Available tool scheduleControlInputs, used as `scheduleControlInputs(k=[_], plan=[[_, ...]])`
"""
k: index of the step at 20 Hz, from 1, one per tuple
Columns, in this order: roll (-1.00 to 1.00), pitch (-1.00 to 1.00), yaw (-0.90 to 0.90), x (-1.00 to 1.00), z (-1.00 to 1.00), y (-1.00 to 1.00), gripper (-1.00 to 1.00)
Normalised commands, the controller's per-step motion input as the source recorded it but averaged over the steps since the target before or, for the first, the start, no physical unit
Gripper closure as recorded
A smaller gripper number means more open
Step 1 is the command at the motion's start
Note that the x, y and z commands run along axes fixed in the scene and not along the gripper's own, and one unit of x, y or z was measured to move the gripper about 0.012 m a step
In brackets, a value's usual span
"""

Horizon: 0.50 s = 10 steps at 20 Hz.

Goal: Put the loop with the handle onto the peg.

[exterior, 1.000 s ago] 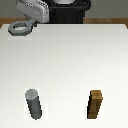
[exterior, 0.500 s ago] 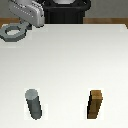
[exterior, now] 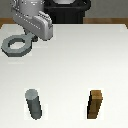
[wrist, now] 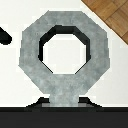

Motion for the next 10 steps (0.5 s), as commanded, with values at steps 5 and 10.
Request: scheduleControlInputs(k=[5,10], plan=[[0.0,0.0,0.0,0.0,0.4,0.4,1.0],[0.0,0.0,0.0,0.4,0.0,0.0,1.0]])
